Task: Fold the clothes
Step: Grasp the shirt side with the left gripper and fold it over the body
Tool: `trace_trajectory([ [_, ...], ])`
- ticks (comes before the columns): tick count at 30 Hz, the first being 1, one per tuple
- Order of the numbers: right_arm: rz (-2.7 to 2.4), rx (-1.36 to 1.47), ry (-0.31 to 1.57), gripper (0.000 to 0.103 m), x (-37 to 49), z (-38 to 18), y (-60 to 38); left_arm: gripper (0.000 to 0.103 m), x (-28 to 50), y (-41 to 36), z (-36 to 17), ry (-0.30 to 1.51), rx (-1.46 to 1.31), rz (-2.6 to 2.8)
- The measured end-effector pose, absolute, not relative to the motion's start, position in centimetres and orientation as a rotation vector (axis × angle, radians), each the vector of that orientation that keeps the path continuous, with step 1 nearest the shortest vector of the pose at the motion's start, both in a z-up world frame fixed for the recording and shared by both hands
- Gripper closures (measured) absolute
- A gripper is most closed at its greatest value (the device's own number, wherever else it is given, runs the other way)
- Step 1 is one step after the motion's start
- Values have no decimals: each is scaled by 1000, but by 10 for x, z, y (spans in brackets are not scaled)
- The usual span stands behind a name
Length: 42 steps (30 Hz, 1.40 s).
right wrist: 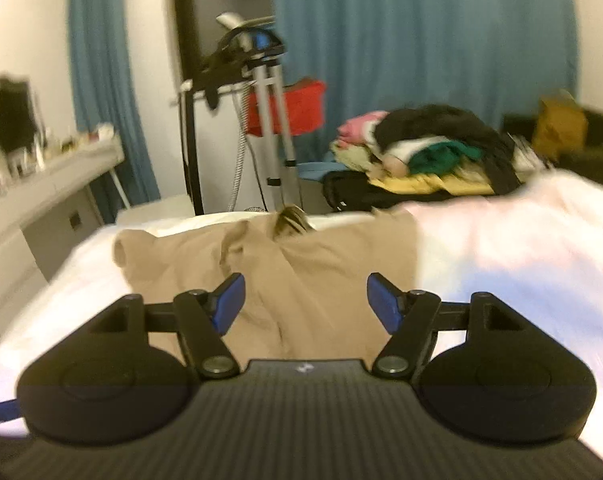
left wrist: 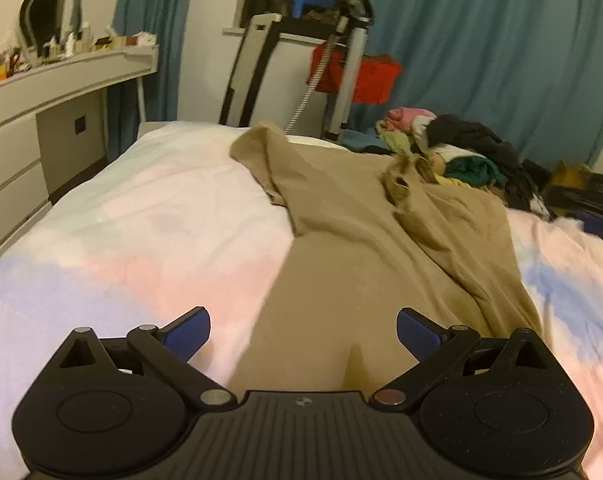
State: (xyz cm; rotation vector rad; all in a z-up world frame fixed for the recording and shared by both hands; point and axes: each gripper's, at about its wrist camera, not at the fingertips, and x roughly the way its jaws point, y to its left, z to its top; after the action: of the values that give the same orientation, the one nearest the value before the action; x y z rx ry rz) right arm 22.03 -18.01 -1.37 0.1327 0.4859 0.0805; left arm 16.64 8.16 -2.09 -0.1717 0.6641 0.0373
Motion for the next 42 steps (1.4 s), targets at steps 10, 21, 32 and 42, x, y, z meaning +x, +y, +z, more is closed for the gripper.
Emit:
trace_trajectory([
  [10,-69,385,472,34,32,-31,-283,2,94,18,-8,702,-94,-175],
  [21,-221,527,311,32,-22,-39,-358,22,84,-101,-21,950,-100,-302],
  [32,-224,691,320,31,-30,-58,-392,53,80,-222,-60,1165,-65,-401],
  [42,-193,743,348,31,-25,-66,-397,102,84,-176,-59,1247,-254,-453],
])
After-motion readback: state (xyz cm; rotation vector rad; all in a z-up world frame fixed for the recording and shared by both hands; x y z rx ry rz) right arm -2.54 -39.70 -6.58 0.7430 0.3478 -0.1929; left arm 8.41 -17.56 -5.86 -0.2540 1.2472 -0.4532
